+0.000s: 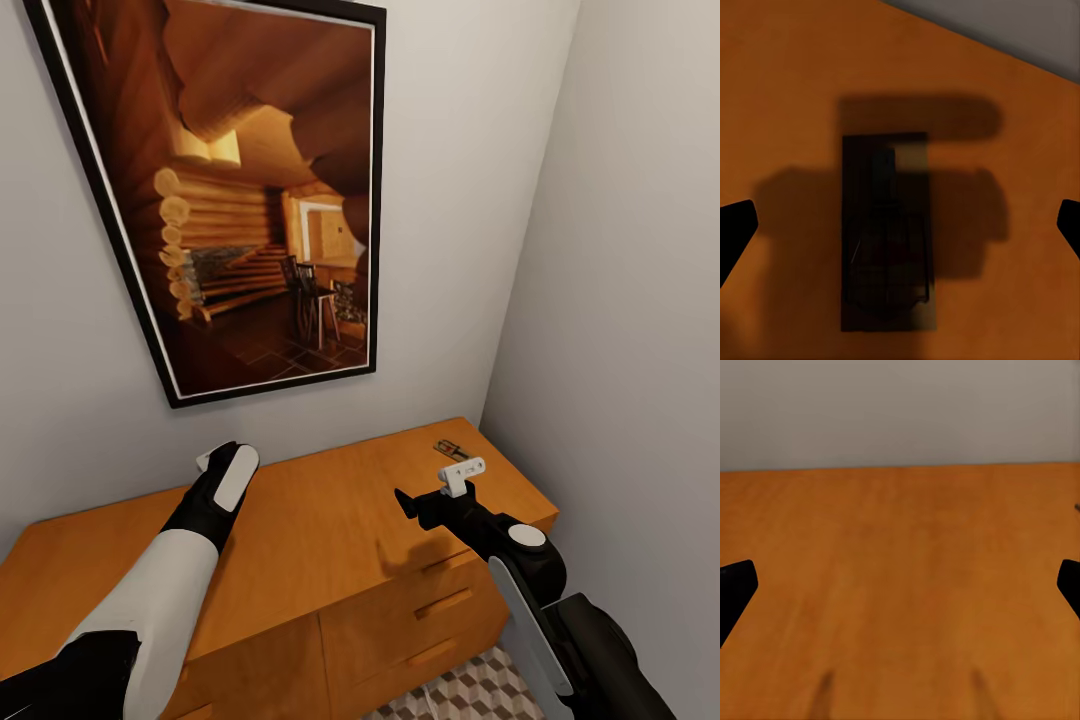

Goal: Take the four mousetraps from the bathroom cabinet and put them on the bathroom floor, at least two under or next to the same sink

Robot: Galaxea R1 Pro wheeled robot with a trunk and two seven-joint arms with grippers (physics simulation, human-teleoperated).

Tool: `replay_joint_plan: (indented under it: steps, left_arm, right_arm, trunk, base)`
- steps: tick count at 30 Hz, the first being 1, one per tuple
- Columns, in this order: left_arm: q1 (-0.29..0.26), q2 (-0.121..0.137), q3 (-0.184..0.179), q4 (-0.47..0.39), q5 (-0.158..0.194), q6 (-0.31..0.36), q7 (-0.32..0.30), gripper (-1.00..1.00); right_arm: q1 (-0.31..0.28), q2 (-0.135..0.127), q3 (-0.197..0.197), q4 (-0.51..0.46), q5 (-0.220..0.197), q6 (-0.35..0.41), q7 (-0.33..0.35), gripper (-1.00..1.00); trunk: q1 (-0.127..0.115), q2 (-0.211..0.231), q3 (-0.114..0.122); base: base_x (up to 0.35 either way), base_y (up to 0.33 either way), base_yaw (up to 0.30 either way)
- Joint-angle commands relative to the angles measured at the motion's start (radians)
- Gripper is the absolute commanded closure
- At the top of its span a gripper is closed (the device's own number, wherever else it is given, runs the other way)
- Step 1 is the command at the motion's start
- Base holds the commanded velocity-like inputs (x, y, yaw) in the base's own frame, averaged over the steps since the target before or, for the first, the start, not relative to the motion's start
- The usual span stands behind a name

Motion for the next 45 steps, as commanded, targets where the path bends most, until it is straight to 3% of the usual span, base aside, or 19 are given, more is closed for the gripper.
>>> replay_joint_plan:
  steps: [1, 11, 27, 40, 45]
  left_arm:
    - [0.0, 0.0, 0.0, 0.0, 0.0, 0.0, -0.001, -1.0]
    - [-0.001, 0.004, 0.004, 0.0, 0.001, -0.001, -0.005, -1.0]
    - [0.007, 0.024, 0.055, 0.0, 0.001, -0.003, -0.057, -1.0]
    - [0.031, 0.028, 0.064, 0.001, 0.001, -0.007, -0.093, -1.0]
    - [0.043, 0.029, 0.066, 0.002, -0.001, -0.013, -0.101, -1.0]
  right_arm:
    - [0.0, 0.0, 0.0, 0.0, 0.0, 0.0, 0.0, -1.0]
    - [0.0, -0.001, -0.001, 0.0, 0.0, 0.0, 0.0, -1.0]
    - [0.0, -0.001, 0.0, 0.001, 0.0, 0.001, 0.0, -1.0]
    - [0.0, 0.0, 0.0, 0.001, 0.001, 0.001, 0.0, -1.0]
    - [0.0, 0.0, 0.0, 0.001, 0.001, 0.0, 0.0, -1.0]
  trunk:
    - [0.004, -0.007, -0.003]
    - [0.042, -0.077, -0.035]
    - [0.042, -0.077, -0.035]
    - [0.042, -0.077, -0.035]
    - [0.061, -0.112, -0.05]
  base:
    - [0.0, 0.0, 0.0]
    - [0.0, 0.0, 0.0]
    - [0.0, 0.0, 0.0]
    - [0.0, 0.0, 0.0]
    - [0.0, 0.0, 0.0]
